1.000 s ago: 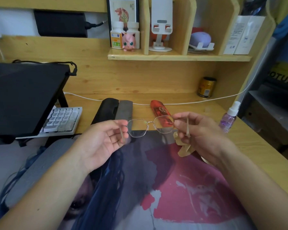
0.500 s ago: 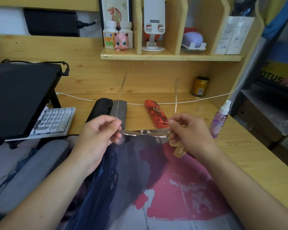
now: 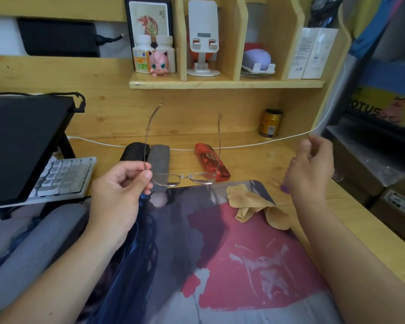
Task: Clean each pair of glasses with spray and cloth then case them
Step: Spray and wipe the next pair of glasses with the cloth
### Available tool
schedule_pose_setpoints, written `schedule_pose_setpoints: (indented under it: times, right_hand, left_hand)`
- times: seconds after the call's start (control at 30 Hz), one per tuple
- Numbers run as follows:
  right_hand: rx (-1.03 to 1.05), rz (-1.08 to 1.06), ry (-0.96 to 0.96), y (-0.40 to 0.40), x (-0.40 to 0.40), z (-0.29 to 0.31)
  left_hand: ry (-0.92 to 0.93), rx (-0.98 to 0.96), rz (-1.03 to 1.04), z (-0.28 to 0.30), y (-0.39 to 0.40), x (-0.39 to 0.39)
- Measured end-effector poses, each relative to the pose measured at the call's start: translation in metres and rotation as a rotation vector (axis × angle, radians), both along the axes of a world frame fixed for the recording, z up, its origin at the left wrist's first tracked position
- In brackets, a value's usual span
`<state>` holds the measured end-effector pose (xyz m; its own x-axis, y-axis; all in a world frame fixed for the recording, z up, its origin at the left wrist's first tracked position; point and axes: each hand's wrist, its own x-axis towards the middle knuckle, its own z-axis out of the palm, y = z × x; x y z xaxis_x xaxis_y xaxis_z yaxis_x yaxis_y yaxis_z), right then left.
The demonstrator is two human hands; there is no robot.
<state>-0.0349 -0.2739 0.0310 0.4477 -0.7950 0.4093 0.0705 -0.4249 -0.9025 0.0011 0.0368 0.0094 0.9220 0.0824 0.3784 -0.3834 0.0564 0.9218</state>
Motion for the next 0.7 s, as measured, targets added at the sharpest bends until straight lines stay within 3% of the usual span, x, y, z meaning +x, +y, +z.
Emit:
schedule_pose_setpoints:
  times: [0.43, 0.5, 0.57, 0.63, 0.7]
  right_hand:
    - [0.014, 0.06, -0.085, 0.013, -0.006, 0.004]
    - [-0.037, 0.155, -0.19, 0.024, -0.016, 0.018]
    - [-0.023, 0.401, -0.259, 0.045, -0.028, 0.031]
    - [0.056, 0.653, -0.151, 0.07, -0.031, 0.03]
    - [0.01, 0.709, 0.114, 0.086, -0.024, 0.018]
  left_hand:
    - [-0.015, 0.012, 0.033, -0.003, -0.004, -0.003]
    - [-0.045, 0.022, 0.066, 0.0, -0.002, -0.004]
    - [-0.093, 0.056, 0.104, 0.004, 0.002, -0.002]
    - [-0.135, 0.078, 0.126, 0.01, 0.006, -0.001]
    - [-0.162, 0.084, 0.13, 0.017, 0.008, -0.001]
